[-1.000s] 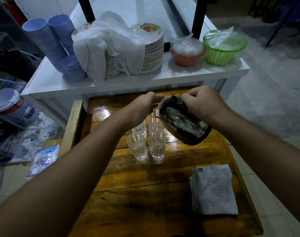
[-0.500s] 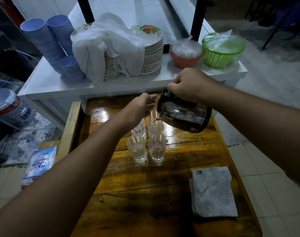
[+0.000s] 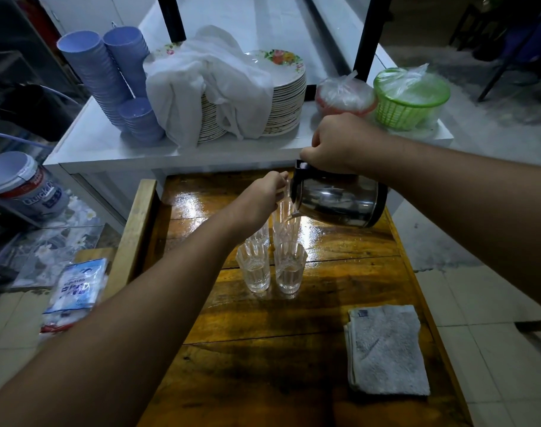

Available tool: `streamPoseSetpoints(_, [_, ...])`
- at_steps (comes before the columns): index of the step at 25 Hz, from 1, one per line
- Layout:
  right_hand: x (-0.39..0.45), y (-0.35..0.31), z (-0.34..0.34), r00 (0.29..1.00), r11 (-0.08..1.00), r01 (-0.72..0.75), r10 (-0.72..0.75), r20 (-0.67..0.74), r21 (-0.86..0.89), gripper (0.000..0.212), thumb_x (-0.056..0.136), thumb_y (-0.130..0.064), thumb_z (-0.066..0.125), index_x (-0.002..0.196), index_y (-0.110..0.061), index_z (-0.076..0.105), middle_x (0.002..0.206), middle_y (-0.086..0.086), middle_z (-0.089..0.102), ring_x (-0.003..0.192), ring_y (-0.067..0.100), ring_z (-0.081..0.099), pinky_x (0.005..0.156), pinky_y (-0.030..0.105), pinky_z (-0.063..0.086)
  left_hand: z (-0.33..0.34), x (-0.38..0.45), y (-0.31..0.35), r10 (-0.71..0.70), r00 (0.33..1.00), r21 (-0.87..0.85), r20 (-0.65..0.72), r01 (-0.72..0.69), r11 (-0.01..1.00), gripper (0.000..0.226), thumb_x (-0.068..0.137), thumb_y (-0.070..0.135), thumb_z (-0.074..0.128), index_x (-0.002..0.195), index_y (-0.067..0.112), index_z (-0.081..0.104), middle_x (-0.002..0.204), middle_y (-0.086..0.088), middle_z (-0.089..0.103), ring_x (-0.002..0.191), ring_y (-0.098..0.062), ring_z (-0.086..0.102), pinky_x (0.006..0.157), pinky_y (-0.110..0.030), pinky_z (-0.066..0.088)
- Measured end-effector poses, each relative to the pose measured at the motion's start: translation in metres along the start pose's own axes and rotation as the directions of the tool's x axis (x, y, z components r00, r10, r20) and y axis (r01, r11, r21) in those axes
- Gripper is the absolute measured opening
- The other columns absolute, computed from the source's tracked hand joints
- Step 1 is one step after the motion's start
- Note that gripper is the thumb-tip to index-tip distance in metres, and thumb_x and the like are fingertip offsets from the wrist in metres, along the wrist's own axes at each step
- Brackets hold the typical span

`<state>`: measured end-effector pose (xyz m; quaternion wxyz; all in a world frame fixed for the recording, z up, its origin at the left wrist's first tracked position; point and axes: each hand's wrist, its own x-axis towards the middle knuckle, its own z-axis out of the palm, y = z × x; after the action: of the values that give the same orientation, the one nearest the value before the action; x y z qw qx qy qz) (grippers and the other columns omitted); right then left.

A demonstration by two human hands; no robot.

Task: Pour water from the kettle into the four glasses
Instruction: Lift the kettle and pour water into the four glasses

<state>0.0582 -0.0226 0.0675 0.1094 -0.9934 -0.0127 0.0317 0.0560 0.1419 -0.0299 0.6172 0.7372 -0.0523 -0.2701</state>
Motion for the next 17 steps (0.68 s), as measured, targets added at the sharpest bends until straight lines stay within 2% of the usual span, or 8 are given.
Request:
streamPoseSetpoints(2, [0.000, -0.003, -0.001, 1.000, 0.999, 0.016, -0.016, 0.006, -0.034, 0.040, 0.085, -0.047, 0.056, 0.088, -0.012, 0.075, 0.078, 0.007, 0.069, 0.072, 0.023, 0.065, 0.068, 0.039, 0.060, 0.001, 0.000, 0.001, -0.009, 1.000, -0.013, -0.027, 0.009, 1.000, 0.054, 0.100, 0.032, 0.028, 0.153, 0.019, 0.029, 0.151, -0.006, 0.043, 0.133, -0.017, 0.042, 0.105, -0.035, 0.033])
streamPoseSetpoints(6, [0.004, -0.009, -0.002, 0.999, 0.998, 0.032, -0.032, 0.006, -0.055, 0.040, 0.086, -0.047, 0.056, 0.090, -0.012, 0.075, 0.083, 0.008, 0.071, 0.074, 0.024, 0.066, 0.069, 0.040, 0.060, -0.001, 0.001, 0.002, -0.027, 0.997, -0.056, -0.069, 0.023, 0.998, 0.053, 0.099, 0.029, 0.029, 0.152, 0.020, 0.033, 0.145, -0.004, 0.047, 0.124, -0.012, 0.044, 0.098, -0.032, 0.033])
streamPoseSetpoints(10, [0.004, -0.015, -0.002, 0.997, 0.990, 0.083, -0.082, 0.012, -0.112, 0.038, 0.089, -0.044, 0.056, 0.085, -0.011, 0.074, 0.073, 0.007, 0.067, 0.068, 0.023, 0.064, 0.063, 0.035, 0.056, -0.004, -0.002, -0.003, -0.019, 0.997, -0.056, -0.069, 0.016, 0.998, 0.057, 0.094, 0.032, 0.029, 0.149, 0.020, 0.037, 0.141, -0.002, 0.048, 0.120, -0.013, 0.045, 0.096, -0.033, 0.034])
streamPoseSetpoints(12, [0.004, -0.017, -0.002, 0.994, 0.984, 0.106, -0.105, 0.009, -0.144, 0.038, 0.090, -0.044, 0.055, 0.083, -0.011, 0.074, 0.070, 0.007, 0.064, 0.064, 0.022, 0.061, 0.058, 0.032, 0.051, -0.005, -0.006, -0.004, 0.005, 0.998, -0.053, -0.059, -0.008, 0.999, 0.049, 0.092, 0.034, 0.029, 0.137, 0.024, 0.048, 0.134, -0.001, 0.049, 0.122, -0.015, 0.045, 0.096, -0.033, 0.036])
streamPoseSetpoints(13, [0.003, -0.018, -0.003, 0.994, 0.981, 0.114, -0.113, 0.012, -0.156, 0.038, 0.090, -0.043, 0.055, 0.083, -0.010, 0.074, 0.068, 0.007, 0.063, 0.062, 0.021, 0.060, 0.055, 0.030, 0.049, -0.004, -0.008, -0.003, 0.011, 0.998, -0.059, -0.056, -0.014, 0.998, 0.039, 0.091, 0.034, 0.029, 0.121, 0.028, 0.054, 0.127, -0.001, 0.051, 0.121, -0.016, 0.046, 0.096, -0.033, 0.036])
streamPoseSetpoints(15, [0.003, -0.020, -0.004, 0.992, 0.977, 0.125, -0.125, 0.015, -0.172, 0.038, 0.092, -0.041, 0.055, 0.083, -0.009, 0.073, 0.065, 0.006, 0.061, 0.059, 0.019, 0.057, 0.053, 0.028, 0.045, -0.004, -0.009, 0.000, -0.003, 0.998, -0.094, -0.059, -0.002, 0.996, 0.026, 0.090, 0.032, 0.030, 0.098, 0.032, 0.054, 0.111, 0.001, 0.052, 0.114, -0.018, 0.046, 0.094, -0.033, 0.038])
streamPoseSetpoints(17, [0.003, -0.022, -0.005, 0.991, 0.973, 0.133, -0.134, 0.007, -0.190, 0.037, 0.092, -0.040, 0.054, 0.083, -0.009, 0.073, 0.064, 0.006, 0.059, 0.057, 0.018, 0.054, 0.051, 0.028, 0.042, -0.004, -0.009, 0.002, -0.003, 0.998, -0.116, -0.065, -0.004, 0.993, 0.025, 0.090, 0.032, 0.030, 0.097, 0.033, 0.054, 0.100, 0.005, 0.052, 0.105, -0.016, 0.047, 0.093, -0.034, 0.037])
